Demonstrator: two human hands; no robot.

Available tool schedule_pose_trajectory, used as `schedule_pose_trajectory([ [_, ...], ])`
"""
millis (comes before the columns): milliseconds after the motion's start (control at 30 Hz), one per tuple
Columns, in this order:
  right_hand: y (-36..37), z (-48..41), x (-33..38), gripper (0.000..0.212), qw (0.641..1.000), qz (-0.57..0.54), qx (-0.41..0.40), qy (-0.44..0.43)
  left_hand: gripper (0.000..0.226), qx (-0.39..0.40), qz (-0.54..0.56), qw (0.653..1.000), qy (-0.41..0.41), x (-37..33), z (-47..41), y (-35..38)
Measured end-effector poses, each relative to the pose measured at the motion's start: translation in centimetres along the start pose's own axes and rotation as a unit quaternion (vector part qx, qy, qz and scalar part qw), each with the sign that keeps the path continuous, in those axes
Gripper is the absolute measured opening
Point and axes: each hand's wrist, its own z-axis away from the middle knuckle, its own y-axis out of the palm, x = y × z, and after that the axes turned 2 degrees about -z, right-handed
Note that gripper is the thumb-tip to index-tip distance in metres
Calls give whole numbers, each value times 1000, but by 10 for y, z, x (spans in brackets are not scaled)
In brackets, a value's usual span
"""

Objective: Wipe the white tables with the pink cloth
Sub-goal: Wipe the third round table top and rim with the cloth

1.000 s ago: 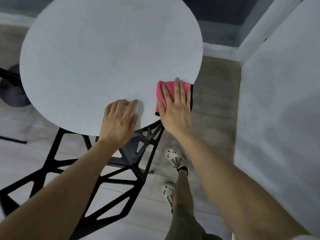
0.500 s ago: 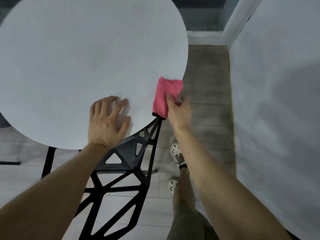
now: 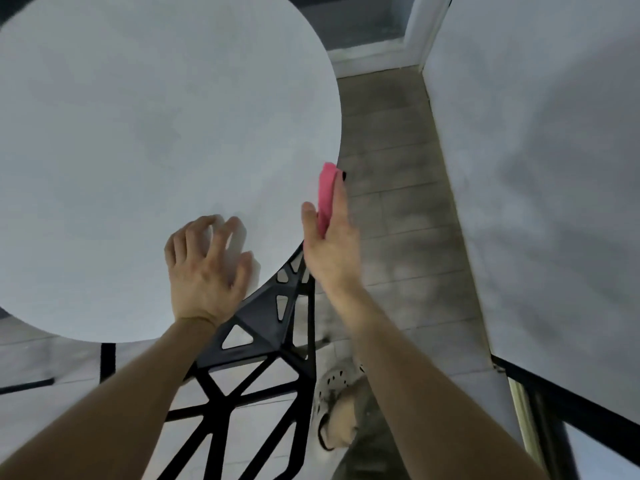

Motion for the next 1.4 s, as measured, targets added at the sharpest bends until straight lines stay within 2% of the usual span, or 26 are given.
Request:
schedule_pose_trajectory([
  [67,16,6,-7,61,998,-59,-14,-15,52,2,0,1000,-3,0,0,0],
  [200,17,-21,-18,40,976,-157,-138,52,52,-3,-1,1000,5,3,1,3],
  [333,43,-22,-7,44,963,-177,-196,52,53,-13,7,1000,14,3,-1,4],
  [400,67,9,-1,46,957,-190,-217,28,53,-17,2,1000,20,5,1,5],
  [467,88,47,-10,43,941,-201,-272,1,54,-23,13,999,29,6,3,7],
  [533,99,74,-25,41,934,-233,-269,-27,54,-29,26,999,37,10,2,8],
  [633,88,59,-25,52,927,-268,-263,-13,55,-20,35,998,46,12,3,8],
  [733,75,0,-17,44,933,-198,-299,-22,56,4,42,994,96,12,1,9],
  [800,78,-11,-13,42,933,-167,-316,-36,56,15,39,994,100,15,-1,11],
  [900,103,35,-20,47,930,-161,-326,-59,56,24,35,995,90,16,-1,10],
  [1033,117,87,-28,45,936,-163,-299,-85,54,21,38,995,91,16,-2,10],
  [1233,67,-30,-7,39,940,-113,-308,-91,54,16,25,996,85,13,-3,10],
  [1300,73,-15,-7,40,938,-128,-306,-101,54,17,23,996,83,14,-3,11],
  [1400,102,58,-21,41,938,-149,-289,-119,54,17,21,996,82,12,-3,10],
])
